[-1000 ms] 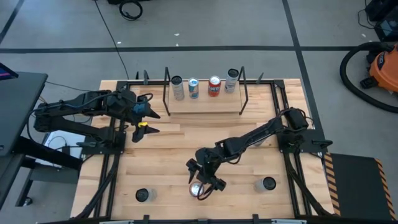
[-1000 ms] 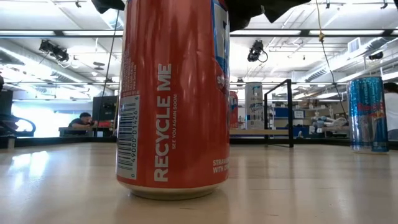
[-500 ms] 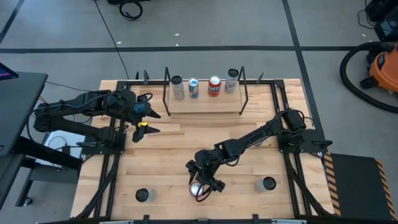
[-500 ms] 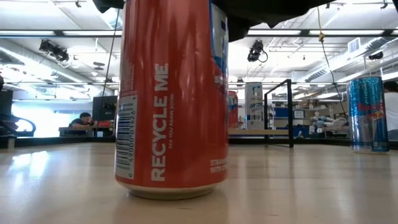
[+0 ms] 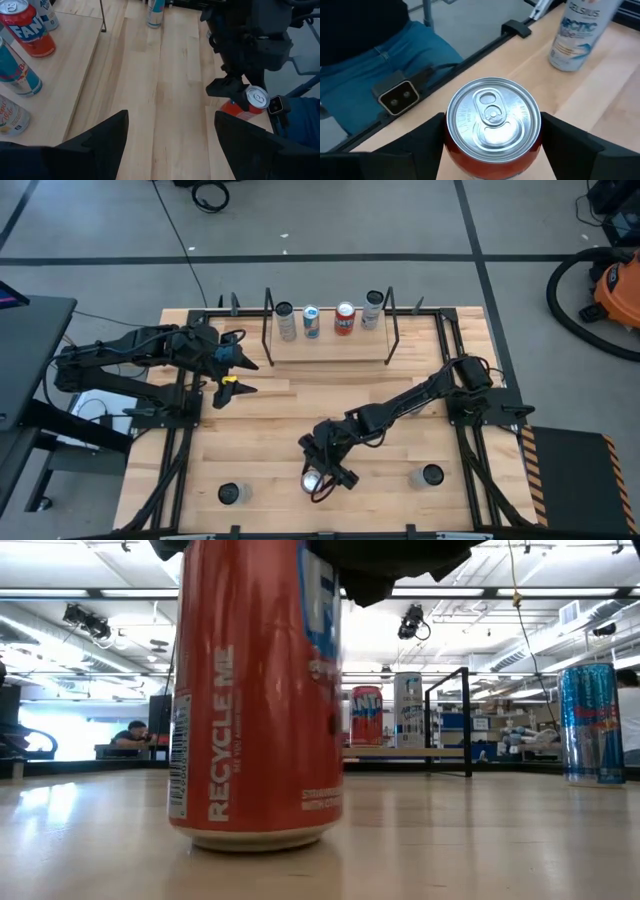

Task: Place canned beverage on shelf
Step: Put the red soda can on the shelf aligned with the other red soda can

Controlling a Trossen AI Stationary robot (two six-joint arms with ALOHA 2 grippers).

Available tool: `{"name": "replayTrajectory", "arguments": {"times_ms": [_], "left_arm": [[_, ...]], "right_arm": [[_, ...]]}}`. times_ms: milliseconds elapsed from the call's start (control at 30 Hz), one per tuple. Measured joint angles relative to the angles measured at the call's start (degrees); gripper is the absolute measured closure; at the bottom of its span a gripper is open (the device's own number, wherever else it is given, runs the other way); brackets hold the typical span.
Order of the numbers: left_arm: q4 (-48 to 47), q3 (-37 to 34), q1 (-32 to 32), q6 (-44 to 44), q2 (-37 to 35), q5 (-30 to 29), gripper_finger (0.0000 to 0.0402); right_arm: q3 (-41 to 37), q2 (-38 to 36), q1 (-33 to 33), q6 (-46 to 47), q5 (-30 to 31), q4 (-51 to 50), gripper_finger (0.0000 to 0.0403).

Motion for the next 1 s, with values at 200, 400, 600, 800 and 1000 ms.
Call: {"name": "replayTrajectory", "arguments": {"times_ms": [200, 400, 600, 800, 1000], "left_arm": [[0.03, 0.0, 0.0, -0.02, -0.01, 0.0, 0.0104], [0.11, 0.0, 0.0, -0.32, 0.0, -0.01, 0.0104], [0.12, 0.0, 0.0, -0.39, -0.02, -0.01, 0.0104], [0.11, 0.0, 0.0, -0.5, -0.02, 0.0, 0.0104], [0.11, 0.0, 0.0, -0.12, 0.0, -0.01, 0.0104]], "right_arm": [[-0.04, -3.07, 0.0, 1.0, 5.19, -2.36, 0.011], [-0.04, -10.05, -1.06, 1.99, 12.76, -7.63, 0.011], [-0.04, -19.08, -3.1, 3.61, 22.54, -12.83, 0.0109], [-0.04, -27.13, -5.87, 6.52, 33.35, -16.62, 0.011], [0.0, -32.37, -10.01, 9.86, 44.43, -20.67, 0.0105]]}}
